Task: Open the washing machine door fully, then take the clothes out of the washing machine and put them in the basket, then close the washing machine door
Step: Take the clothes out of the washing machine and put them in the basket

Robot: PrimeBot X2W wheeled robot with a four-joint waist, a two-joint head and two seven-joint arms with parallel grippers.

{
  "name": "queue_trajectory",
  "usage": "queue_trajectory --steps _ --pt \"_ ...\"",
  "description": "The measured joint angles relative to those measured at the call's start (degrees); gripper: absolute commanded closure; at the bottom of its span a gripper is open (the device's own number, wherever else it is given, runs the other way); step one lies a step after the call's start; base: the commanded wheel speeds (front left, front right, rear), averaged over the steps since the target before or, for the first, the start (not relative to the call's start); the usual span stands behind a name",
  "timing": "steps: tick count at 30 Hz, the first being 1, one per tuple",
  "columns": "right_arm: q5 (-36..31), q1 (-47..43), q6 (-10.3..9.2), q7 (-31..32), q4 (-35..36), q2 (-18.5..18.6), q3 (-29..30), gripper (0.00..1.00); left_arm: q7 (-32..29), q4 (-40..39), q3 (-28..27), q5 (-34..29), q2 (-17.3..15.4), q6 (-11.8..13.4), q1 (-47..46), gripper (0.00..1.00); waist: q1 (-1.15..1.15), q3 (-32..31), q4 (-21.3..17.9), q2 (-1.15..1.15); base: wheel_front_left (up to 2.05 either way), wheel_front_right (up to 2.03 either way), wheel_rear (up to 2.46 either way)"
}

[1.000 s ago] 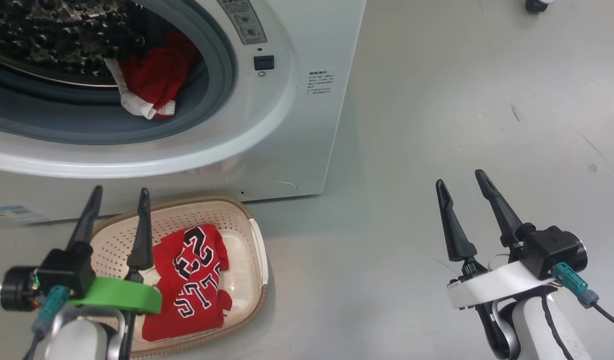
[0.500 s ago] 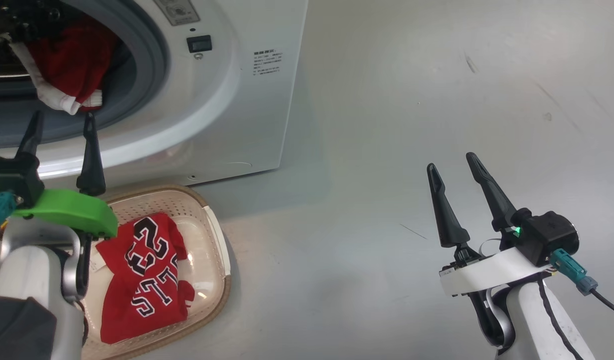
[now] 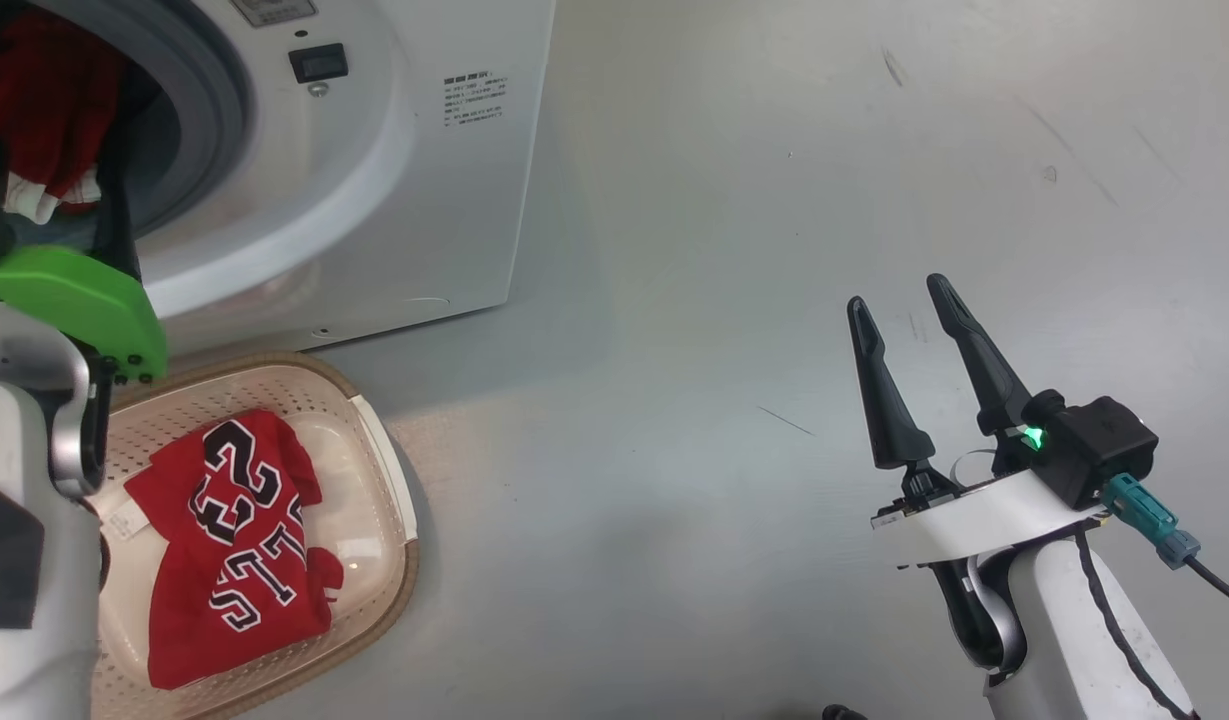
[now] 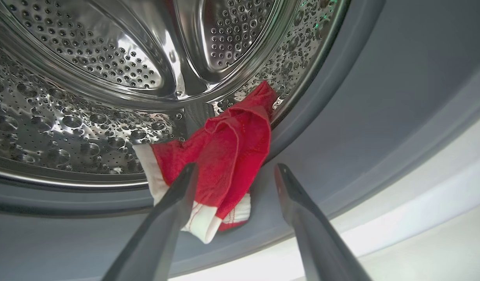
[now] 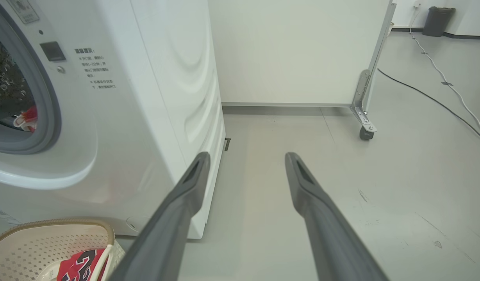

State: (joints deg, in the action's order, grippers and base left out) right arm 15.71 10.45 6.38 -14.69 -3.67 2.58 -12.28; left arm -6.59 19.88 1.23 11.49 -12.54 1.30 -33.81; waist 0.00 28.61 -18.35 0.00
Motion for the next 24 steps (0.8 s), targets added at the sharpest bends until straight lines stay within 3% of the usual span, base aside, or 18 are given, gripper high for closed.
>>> queue_trajectory --steps 24 --pt "0.9 1.6 -0.99 0.0 0.0 0.0 -1.5 0.00 -8.2 12.0 2.6 -2.2 -2.6 -1.1 -10.4 0.00 0.00 2.0 -1.8 0.00 0.00 0.00 0.00"
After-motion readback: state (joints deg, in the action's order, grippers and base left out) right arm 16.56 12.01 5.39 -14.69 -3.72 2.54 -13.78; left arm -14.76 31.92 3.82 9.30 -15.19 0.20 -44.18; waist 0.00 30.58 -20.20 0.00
